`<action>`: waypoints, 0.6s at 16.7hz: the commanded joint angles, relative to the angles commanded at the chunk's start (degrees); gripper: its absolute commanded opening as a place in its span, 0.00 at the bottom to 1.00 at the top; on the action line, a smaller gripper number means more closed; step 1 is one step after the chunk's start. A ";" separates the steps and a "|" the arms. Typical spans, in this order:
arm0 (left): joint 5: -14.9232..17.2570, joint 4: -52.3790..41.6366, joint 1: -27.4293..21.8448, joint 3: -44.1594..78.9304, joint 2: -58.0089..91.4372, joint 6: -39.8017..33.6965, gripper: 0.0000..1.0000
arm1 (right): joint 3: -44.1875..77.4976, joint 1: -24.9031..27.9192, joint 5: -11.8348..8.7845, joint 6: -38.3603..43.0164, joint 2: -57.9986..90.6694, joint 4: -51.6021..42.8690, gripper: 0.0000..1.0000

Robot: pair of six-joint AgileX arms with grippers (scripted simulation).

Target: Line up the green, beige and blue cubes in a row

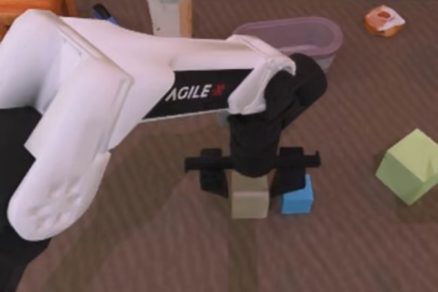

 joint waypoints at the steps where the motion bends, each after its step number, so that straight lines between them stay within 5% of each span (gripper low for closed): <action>1: 0.00 0.00 0.00 0.00 0.00 0.00 0.98 | 0.00 0.00 0.00 0.00 0.00 0.00 1.00; 10: 0.00 -0.01 0.02 0.01 -0.03 0.00 1.00 | 0.00 0.00 0.00 0.00 0.00 0.00 1.00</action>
